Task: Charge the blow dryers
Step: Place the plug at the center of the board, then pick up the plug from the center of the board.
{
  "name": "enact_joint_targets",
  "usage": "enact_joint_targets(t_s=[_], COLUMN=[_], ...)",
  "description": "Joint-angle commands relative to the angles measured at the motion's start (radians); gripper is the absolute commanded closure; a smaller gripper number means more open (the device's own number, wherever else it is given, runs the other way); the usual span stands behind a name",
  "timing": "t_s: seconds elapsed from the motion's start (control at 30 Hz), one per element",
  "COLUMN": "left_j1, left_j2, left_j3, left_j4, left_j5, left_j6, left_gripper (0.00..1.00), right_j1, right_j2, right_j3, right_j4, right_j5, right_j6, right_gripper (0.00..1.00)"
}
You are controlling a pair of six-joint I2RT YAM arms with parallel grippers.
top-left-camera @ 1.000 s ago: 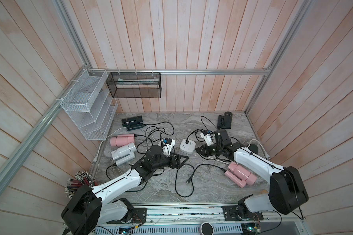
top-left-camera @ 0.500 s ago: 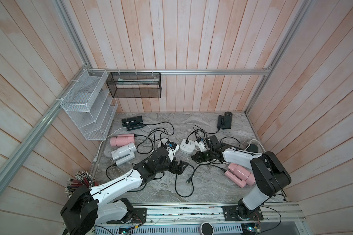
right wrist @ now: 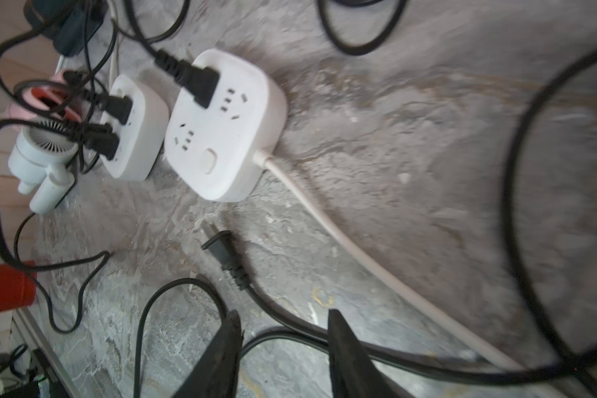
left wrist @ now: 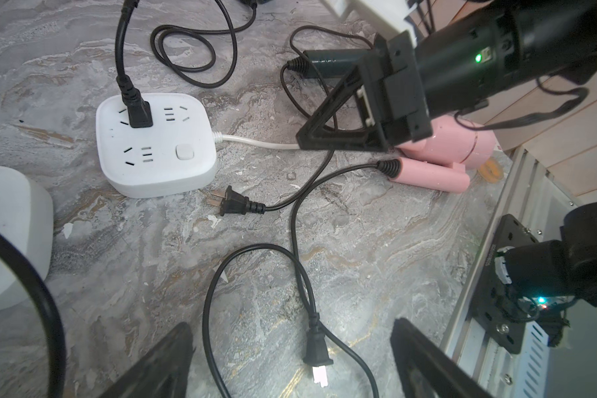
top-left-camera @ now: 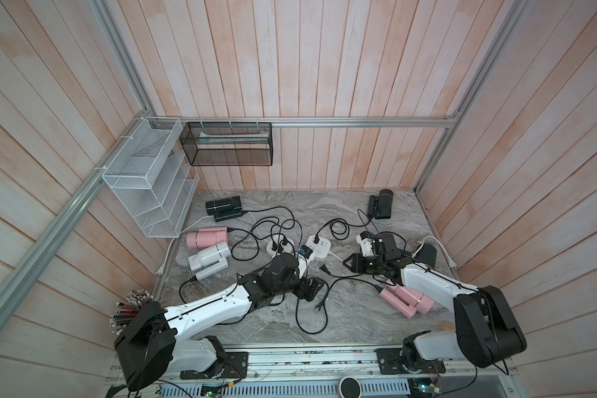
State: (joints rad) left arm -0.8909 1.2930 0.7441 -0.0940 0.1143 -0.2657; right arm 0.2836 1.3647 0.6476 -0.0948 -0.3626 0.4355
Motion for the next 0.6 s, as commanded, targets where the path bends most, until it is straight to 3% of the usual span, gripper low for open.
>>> enact_joint_targets(t_s=[0.0,0.2,0.57], left_j1=[-0.005,-0.012,-0.025], left_j2=[0.024,0.040,0.058], left_j3=[0.037,0.034,0.025], left_j4=[-0.006,0.033,0.069], left_j5=[-0.021,0.000,0.002], left_j6=[0.030,0.013,-0.022], left_gripper=[0.09,0.11,0.15], right_j1=[-0.051,-0.140,-0.247], right_j2=[-0.038,-0.016,0.102], right_j3=[-0.039,-0.036,0.002], right_j4=[-0.049,-0.043,0.037], right_j5=[0.075,0.152,0.099], right_j6=[0.060,0.047,0.012], right_gripper=[0.58,0.60,0.63])
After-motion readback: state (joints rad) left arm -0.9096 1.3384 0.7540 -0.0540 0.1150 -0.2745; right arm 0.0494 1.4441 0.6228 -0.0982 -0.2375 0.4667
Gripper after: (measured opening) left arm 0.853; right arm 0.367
